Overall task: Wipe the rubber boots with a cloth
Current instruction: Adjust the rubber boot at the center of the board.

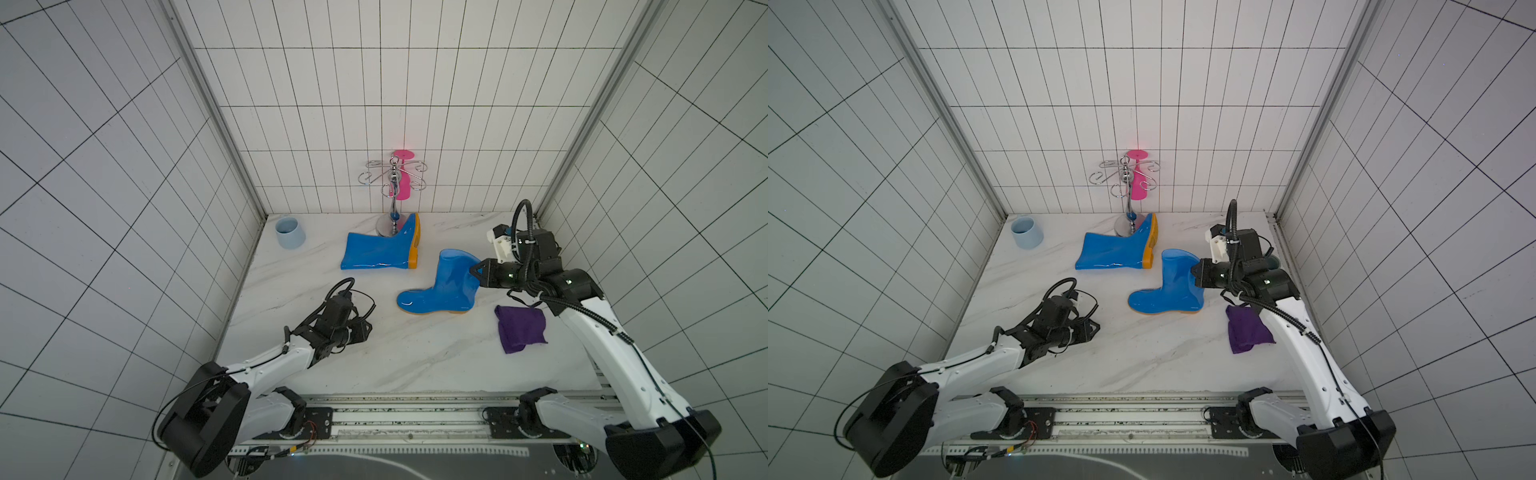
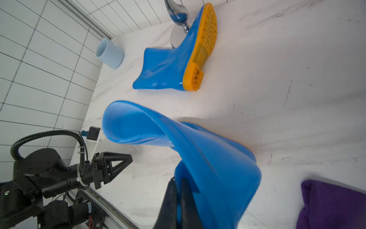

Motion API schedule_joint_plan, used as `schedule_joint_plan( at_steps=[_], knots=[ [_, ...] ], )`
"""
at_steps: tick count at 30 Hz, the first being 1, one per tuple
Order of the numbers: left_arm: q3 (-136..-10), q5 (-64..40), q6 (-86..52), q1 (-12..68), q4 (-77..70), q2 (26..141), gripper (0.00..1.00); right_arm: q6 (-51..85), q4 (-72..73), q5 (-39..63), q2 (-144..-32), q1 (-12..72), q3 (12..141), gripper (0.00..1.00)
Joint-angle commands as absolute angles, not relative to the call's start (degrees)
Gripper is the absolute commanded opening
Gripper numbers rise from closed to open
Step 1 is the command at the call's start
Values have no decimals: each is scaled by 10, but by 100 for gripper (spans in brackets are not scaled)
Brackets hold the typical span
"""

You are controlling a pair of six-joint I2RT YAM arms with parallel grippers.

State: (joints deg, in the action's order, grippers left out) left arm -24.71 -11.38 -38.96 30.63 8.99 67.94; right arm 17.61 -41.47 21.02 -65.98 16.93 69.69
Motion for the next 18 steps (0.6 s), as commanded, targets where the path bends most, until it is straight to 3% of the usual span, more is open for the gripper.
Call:
schedule_joint_plan(
  at_steps=[1, 7, 14, 18],
  knots=[
    [-262, -98, -384, 304, 115, 681, 32, 114, -472, 209, -679, 178, 781, 0],
    [-291, -105, -378, 305, 101, 713, 33, 113, -488, 175, -670, 180, 784, 2],
    [-366, -122, -356, 305, 74, 795, 33, 150, -505, 122, -666, 180, 826, 33],
    [-416, -134, -342, 299, 65, 844, 33, 175, -506, 109, -674, 181, 859, 41]
  ],
)
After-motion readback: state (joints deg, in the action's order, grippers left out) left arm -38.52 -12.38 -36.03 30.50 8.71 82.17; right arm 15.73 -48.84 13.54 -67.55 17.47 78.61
